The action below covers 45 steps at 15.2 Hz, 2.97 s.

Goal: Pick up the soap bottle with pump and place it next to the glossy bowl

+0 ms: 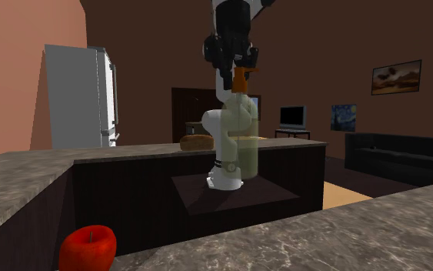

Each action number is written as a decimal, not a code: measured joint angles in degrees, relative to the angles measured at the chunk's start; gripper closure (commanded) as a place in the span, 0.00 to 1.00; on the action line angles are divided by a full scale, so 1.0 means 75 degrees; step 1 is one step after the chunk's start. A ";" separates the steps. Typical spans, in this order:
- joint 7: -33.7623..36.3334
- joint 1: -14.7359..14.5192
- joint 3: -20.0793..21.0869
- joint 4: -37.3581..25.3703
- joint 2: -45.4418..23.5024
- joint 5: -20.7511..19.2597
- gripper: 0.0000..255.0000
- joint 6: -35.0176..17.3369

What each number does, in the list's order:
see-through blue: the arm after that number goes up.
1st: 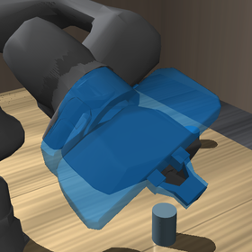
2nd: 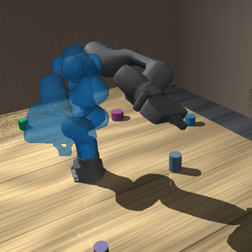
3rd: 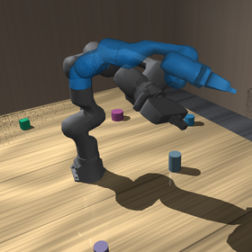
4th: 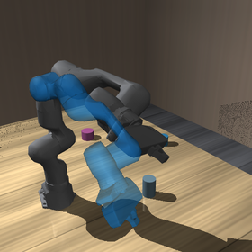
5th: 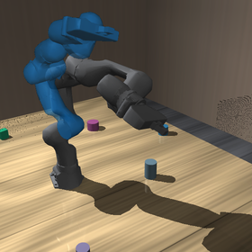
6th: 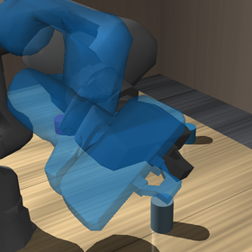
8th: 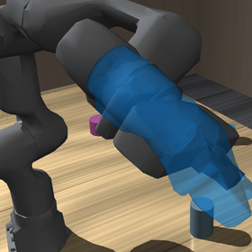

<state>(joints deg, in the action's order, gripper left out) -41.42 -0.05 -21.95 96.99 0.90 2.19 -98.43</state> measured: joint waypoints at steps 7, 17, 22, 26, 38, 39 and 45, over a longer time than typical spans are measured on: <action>-0.0011 0.0019 -0.0020 -0.0913 -0.0184 0.0068 1.00 0.0743; -0.0078 0.0105 -0.0088 -0.2489 -0.0605 0.0239 1.00 0.1933; -0.0122 0.0190 -0.0134 -0.3450 -0.0931 0.0382 1.00 0.2597; -0.0067 0.0204 -0.0129 -0.4026 -0.1145 0.0476 1.00 0.2974; 0.2052 -0.1099 0.0877 -0.2503 -0.0552 0.0069 1.00 0.1902; 0.2246 -0.1215 0.0974 -0.2252 -0.0436 0.0022 1.00 0.1759; 0.3236 -0.1745 0.1439 -0.2168 -0.0743 0.0010 1.00 0.1342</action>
<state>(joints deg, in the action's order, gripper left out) -17.15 -13.14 -11.16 80.73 -4.67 2.26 -88.36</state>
